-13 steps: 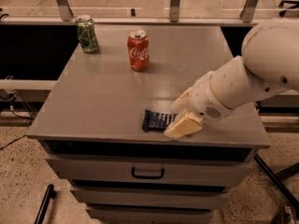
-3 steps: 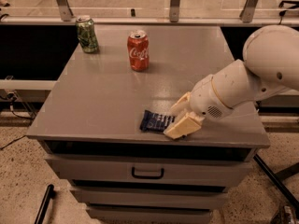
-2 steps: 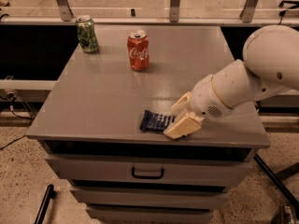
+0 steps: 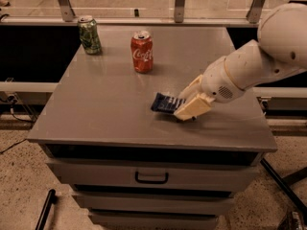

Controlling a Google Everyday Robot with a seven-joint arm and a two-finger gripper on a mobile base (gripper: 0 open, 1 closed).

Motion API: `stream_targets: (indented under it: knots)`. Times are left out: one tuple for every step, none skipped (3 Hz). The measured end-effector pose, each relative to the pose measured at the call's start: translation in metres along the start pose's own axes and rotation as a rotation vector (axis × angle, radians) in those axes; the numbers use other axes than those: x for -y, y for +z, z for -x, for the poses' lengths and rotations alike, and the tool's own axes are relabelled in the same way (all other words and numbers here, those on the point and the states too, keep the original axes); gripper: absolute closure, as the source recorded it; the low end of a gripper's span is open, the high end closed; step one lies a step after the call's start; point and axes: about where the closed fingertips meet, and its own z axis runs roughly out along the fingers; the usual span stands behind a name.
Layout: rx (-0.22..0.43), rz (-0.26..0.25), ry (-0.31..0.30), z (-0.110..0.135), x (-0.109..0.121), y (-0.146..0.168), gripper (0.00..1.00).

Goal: Move rxbar blueberry near coke can

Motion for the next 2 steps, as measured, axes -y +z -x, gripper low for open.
stream_targets:
  knots:
    - [0.019,-0.072,0.010,0.005,0.038,-0.020,1.00]
    - [0.060,-0.123,0.029,0.006,0.083,-0.029,1.00]
